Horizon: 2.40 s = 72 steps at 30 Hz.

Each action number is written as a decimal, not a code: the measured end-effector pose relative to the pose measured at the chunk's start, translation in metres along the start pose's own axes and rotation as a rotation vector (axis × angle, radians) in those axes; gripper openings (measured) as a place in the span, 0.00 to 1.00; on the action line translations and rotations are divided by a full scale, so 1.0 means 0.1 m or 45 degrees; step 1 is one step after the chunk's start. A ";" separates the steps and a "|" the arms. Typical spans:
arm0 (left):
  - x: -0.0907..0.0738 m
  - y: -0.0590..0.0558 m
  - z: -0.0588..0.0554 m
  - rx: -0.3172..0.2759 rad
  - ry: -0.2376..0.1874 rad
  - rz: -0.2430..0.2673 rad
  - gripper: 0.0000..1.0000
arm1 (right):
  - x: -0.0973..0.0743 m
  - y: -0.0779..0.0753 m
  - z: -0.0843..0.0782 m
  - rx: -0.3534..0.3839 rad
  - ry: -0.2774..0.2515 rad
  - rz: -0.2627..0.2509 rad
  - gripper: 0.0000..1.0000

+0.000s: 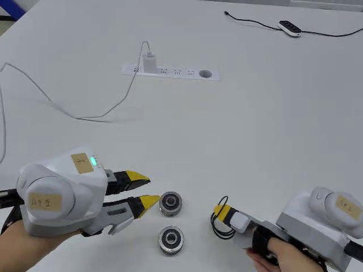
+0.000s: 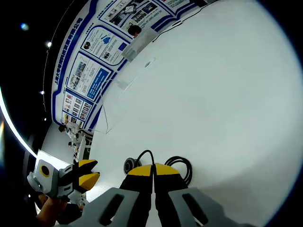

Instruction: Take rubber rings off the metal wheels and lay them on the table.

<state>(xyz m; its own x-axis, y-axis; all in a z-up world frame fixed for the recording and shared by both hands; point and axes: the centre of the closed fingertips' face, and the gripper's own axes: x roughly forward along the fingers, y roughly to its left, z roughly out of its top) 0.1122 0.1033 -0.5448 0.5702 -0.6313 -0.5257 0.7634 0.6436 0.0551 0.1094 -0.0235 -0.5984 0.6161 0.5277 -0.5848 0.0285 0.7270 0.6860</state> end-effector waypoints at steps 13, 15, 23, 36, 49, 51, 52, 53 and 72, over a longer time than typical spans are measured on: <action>-0.05 -0.01 -0.08 -0.030 -0.003 0.013 0.20 | -0.07 -0.26 -0.02 -0.175 0.032 -0.148 0.02; -0.05 -0.01 -0.08 -0.035 -0.008 0.013 0.20 | -0.07 -0.28 -0.01 -0.203 0.035 -0.166 0.02; -0.04 0.01 -0.10 -0.040 -0.010 0.014 0.19 | -0.07 -0.23 0.04 -0.333 0.029 -0.188 0.06; -0.08 0.06 -0.09 -0.052 -0.021 0.032 0.20 | -0.10 -0.19 0.10 -0.328 0.006 -0.178 0.06; -0.35 0.16 -0.12 -0.168 -0.094 0.132 0.25 | -0.30 -0.05 0.34 -0.282 -0.173 -0.048 0.09; -0.41 0.16 -0.12 -0.183 -0.113 0.150 0.26 | -0.37 -0.04 0.38 -0.310 -0.197 -0.039 0.10; -0.45 0.16 -0.13 -0.195 -0.119 0.160 0.27 | -0.42 -0.03 0.40 -0.323 -0.218 -0.031 0.10; -0.47 0.16 -0.13 -0.200 -0.121 0.166 0.27 | -0.44 -0.02 0.42 -0.327 -0.230 -0.020 0.11; -0.70 0.22 -0.34 -0.368 -0.236 0.362 0.55 | -0.80 -0.01 0.34 -0.899 -0.301 0.027 0.32</action>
<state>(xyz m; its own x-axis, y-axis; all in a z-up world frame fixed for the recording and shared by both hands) 0.0789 0.1769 -0.5359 0.8100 -0.4621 -0.3611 0.4675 0.8805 -0.0782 0.0870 -0.0813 -0.5372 0.7663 0.4939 -0.4110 -0.4486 0.8692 0.2082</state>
